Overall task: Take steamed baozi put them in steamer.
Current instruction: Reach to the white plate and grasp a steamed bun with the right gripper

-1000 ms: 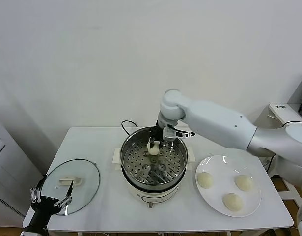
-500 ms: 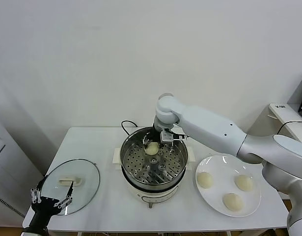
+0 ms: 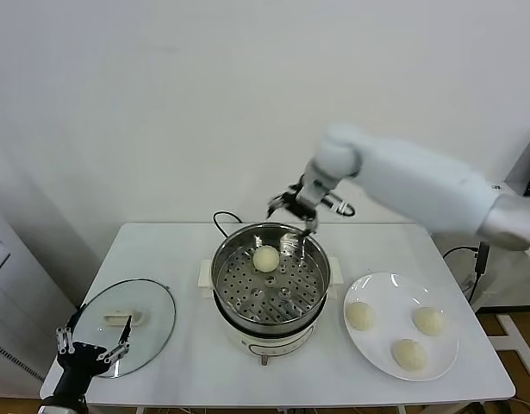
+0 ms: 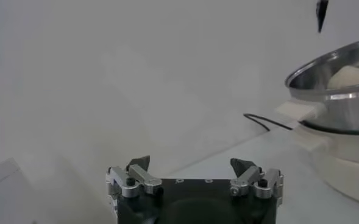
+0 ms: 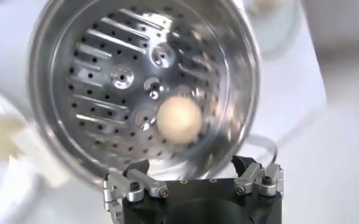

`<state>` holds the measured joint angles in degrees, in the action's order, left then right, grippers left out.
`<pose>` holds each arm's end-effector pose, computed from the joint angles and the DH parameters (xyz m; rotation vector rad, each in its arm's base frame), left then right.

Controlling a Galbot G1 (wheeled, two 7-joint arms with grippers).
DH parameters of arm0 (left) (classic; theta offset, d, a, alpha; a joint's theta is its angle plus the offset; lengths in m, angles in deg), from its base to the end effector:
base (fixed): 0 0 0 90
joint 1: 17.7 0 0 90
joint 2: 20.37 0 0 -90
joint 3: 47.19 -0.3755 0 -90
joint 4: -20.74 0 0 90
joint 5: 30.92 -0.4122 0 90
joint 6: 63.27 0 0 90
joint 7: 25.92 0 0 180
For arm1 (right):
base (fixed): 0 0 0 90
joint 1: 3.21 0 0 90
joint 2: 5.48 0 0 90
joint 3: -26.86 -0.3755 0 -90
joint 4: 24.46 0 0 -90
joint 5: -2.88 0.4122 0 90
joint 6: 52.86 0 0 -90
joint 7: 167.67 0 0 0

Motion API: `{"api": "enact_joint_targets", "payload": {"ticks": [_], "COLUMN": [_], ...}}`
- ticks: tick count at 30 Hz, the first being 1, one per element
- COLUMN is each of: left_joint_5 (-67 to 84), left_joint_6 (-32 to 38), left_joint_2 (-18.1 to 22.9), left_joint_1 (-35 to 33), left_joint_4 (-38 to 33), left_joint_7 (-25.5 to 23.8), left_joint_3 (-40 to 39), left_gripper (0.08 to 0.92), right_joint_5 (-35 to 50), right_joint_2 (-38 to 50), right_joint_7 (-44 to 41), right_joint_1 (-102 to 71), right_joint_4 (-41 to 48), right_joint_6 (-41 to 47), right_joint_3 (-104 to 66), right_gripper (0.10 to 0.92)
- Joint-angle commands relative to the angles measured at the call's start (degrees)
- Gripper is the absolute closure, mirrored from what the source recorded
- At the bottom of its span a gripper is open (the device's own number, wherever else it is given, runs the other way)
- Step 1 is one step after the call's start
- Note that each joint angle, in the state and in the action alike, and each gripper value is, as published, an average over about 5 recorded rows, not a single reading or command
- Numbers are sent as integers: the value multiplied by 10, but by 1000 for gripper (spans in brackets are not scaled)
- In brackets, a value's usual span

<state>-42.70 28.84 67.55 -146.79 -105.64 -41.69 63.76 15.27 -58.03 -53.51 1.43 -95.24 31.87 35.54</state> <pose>0.1607 0.1233 -0.2937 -0.0235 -2.9705 -0.6823 0.6424 -0.0054 -0.0068 1.7056 -1.2590 1.7932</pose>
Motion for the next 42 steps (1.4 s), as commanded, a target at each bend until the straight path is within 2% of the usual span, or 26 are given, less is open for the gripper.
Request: {"api": "enact_joint_targets", "payload": {"ticks": [1,8,15,21,42], "left_joint_5": [-4,-3,-6,-6,-6], "left_joint_6": [-1,-3,-1,0,5], "left_joint_2": [6,4,7,6,3], "left_joint_1": [-1,-6,-11,-16,-20], "left_joint_4": [-7,-14,-13,-11,-6], "left_joint_7": [1,2,1,2,2], "left_joint_3": [-4,-1,-3,-1,5], "left_gripper": [177,177,177,177,177], "right_joint_5": [126,29,-33,-58,-82], "right_joint_2": [131,195,205,176,121], "right_joint_7": [-8,4,7,27,50], "right_joint_1": [-4,-150,-263,-309,-352], "right_joint_4": [4,-54,-70,-52,-8], "right_joint_6": [174,161,140,113,124], "right_joint_3": [69,-5,-78,-121,-145], "right_gripper": [203,203,203,205,217]}}
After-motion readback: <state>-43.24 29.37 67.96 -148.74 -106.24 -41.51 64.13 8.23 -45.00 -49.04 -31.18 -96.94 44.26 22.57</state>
